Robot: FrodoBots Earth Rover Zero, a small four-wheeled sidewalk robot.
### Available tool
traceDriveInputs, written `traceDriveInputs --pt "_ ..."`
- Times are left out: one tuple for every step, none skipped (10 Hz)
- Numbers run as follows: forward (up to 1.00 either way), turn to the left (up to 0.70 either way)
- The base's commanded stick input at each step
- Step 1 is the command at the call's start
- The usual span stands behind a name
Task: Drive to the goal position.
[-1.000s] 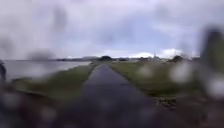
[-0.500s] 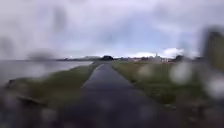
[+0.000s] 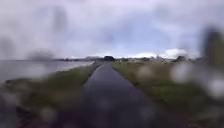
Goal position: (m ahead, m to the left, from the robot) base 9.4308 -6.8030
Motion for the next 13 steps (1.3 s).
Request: traceDriveInputs --pt "0.7 0.0" --pt "0.7 0.0" --pt "0.7 0.0" --pt "0.7 0.0" --pt "0.7 0.0" --pt "0.7 0.0" --pt "0.7 0.0" --pt "0.7 0.0" --pt "0.7 0.0" --pt "0.7 0.0" --pt "0.7 0.0" --pt "0.7 0.0" --pt "0.7 0.0"
